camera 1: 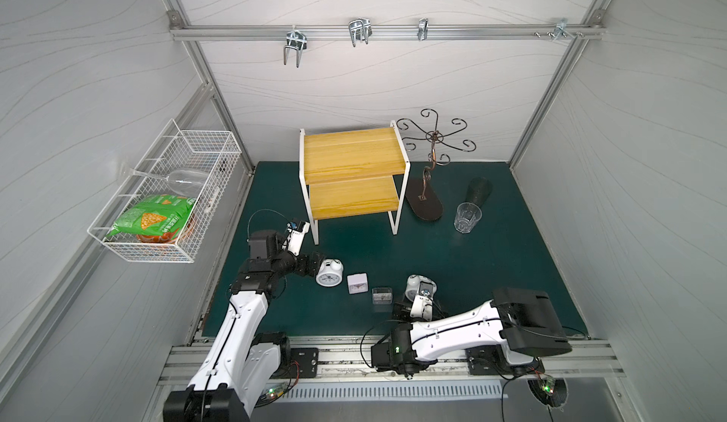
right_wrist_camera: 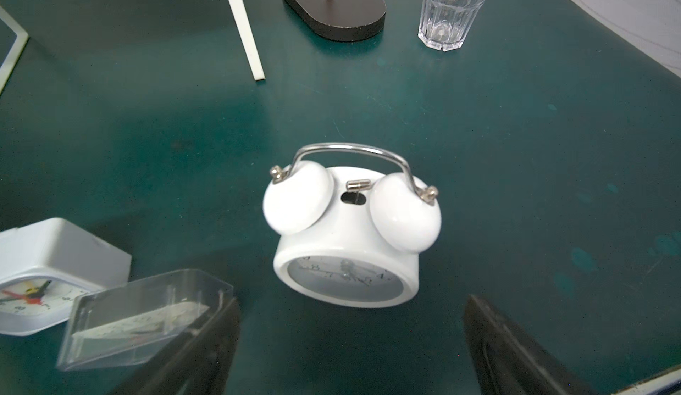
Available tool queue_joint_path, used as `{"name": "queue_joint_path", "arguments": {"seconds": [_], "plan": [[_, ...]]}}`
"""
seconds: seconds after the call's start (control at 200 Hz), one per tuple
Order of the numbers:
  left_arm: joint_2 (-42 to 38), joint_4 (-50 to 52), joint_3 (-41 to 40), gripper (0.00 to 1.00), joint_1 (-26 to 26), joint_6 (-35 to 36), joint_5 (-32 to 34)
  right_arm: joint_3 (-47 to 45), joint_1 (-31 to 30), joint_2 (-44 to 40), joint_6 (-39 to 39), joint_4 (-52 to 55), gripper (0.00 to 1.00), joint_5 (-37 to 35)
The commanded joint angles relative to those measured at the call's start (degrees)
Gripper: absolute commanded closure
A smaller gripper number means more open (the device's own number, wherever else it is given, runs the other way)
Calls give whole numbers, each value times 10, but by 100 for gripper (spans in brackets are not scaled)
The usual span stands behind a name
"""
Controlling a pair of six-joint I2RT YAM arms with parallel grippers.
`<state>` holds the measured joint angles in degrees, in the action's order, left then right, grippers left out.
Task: Place the alarm clocks on the shelf by style
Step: Pick up the alarm from the center of the board.
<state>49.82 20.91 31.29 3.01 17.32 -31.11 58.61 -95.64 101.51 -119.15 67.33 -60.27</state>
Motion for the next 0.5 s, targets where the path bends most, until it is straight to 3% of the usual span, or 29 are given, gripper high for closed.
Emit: {"name": "queue_joint_path", "arguments": {"seconds": [0.0,0.22,0.495], "plan": [[-13,91,49,0,0,103,-96,-5,12,15,-65,-10,1,-25],[-18,243,87,0,0,243,-183,-15,25,28,-78,-25,1,-42],[-18,292,86,0,-1,286,-235,-24,43,51,-85,-49,1,-58]]}}
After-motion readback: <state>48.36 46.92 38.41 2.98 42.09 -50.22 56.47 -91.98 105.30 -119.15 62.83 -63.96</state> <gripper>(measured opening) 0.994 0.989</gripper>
